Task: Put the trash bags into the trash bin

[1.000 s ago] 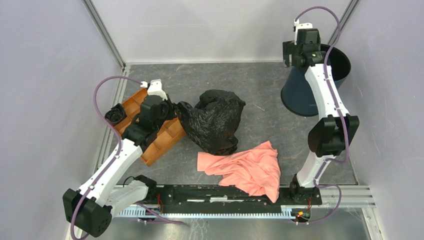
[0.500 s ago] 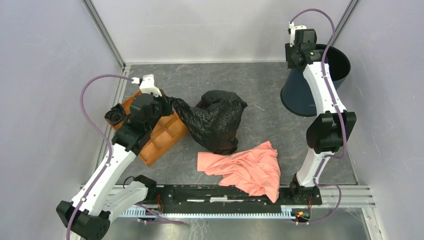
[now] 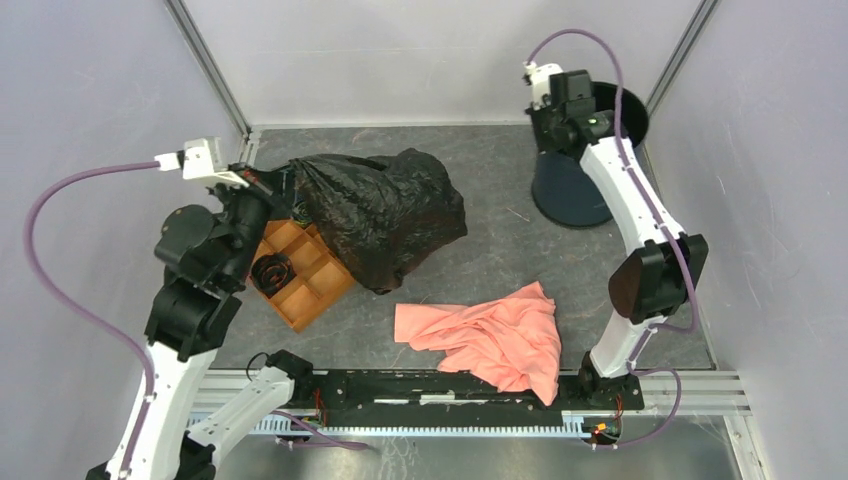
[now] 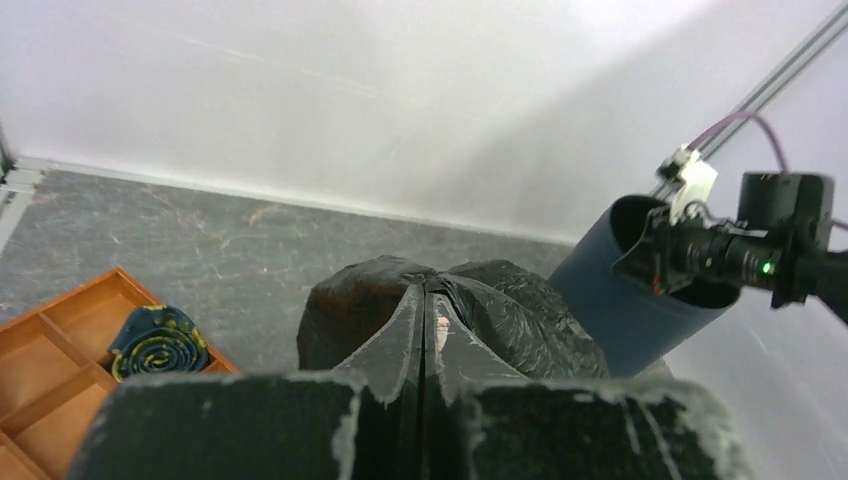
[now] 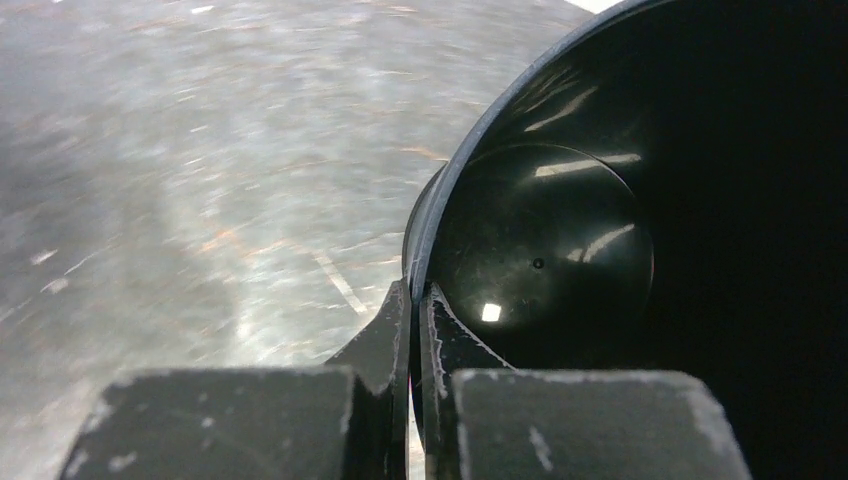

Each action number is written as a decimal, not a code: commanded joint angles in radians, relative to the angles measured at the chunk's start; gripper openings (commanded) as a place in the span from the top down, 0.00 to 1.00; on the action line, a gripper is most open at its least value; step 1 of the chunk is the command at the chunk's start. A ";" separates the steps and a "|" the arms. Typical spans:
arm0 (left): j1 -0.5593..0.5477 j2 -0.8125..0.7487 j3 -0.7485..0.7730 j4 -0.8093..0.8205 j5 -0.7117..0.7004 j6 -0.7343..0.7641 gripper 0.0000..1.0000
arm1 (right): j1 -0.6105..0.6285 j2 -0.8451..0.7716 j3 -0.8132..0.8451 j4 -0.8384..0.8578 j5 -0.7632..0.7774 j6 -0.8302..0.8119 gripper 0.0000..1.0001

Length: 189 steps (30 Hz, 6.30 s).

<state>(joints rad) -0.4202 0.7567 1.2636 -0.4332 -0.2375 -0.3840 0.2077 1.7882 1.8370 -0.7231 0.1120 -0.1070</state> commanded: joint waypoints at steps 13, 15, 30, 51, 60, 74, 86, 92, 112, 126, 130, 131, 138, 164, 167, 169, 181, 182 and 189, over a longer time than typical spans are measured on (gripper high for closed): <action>0.007 -0.016 0.140 -0.034 -0.092 0.047 0.98 | 0.413 -0.211 -0.174 -0.032 -0.365 -0.017 1.00; 0.007 0.016 0.156 -0.035 -0.045 0.087 0.98 | 0.436 -0.197 -0.166 -0.019 -0.369 -0.002 1.00; 0.007 0.141 0.228 -0.046 0.041 0.203 0.98 | 0.564 -0.079 0.235 -0.199 -0.028 -0.042 0.20; 0.007 0.252 0.280 0.071 0.078 0.104 0.98 | 0.890 -0.265 -0.303 0.901 -0.069 0.508 0.05; 0.007 0.287 0.301 0.093 0.107 0.074 0.98 | 1.049 -0.166 -0.213 0.785 0.540 0.306 0.02; 0.007 0.251 0.303 0.017 0.046 0.141 0.98 | 1.034 -0.148 -0.245 0.910 0.559 -0.047 0.76; 0.007 0.266 0.394 -0.156 0.004 0.221 0.98 | 0.660 -0.196 -0.321 0.883 -0.310 0.366 0.99; 0.007 0.276 0.393 -0.213 0.058 0.176 0.77 | 0.627 -0.141 -0.294 0.955 -0.474 0.514 0.99; 0.006 0.029 0.264 -0.364 0.324 -0.232 0.03 | 0.597 -0.189 -0.344 1.015 -0.364 0.655 0.99; 0.006 0.110 0.003 -0.029 0.191 -0.682 0.12 | 0.606 -0.267 -0.479 1.097 -0.422 0.667 0.99; 0.007 0.188 0.019 -0.048 0.114 -0.700 0.16 | 0.605 -0.313 -0.529 1.101 -0.420 0.637 0.99; 0.007 0.198 0.016 -0.054 0.081 -0.699 0.17 | 0.605 -0.327 -0.543 1.105 -0.417 0.631 0.99; 0.007 0.249 0.020 -0.067 -0.036 -0.588 0.36 | 0.605 -0.365 -0.581 1.118 -0.428 0.616 0.98; 0.006 -0.030 0.071 -0.181 -0.113 0.158 0.94 | 0.603 -0.246 -0.170 0.949 -0.176 0.250 0.99; 0.007 -0.017 0.133 -0.184 -0.033 0.119 0.91 | 0.603 -0.212 -0.088 0.923 -0.174 0.244 0.99; 0.007 -0.025 0.155 -0.203 -0.030 0.102 0.78 | 0.602 -0.219 -0.074 0.936 -0.168 0.245 0.99; 0.008 -0.094 0.201 -0.408 0.109 -0.191 0.00 | 0.601 -0.258 -0.092 1.036 -0.088 0.271 0.99; 0.007 -0.094 0.186 -0.384 0.188 -0.234 0.00 | 0.602 -0.257 -0.092 1.043 -0.089 0.273 0.99; 0.007 -0.085 -0.043 -0.266 0.502 -0.394 0.00 | 0.603 -0.275 -0.105 1.088 -0.110 0.314 0.99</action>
<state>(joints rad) -0.4164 0.6495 1.3018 -0.6979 0.1181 -0.6361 0.8131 1.5589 1.7149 0.2947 0.0010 0.1787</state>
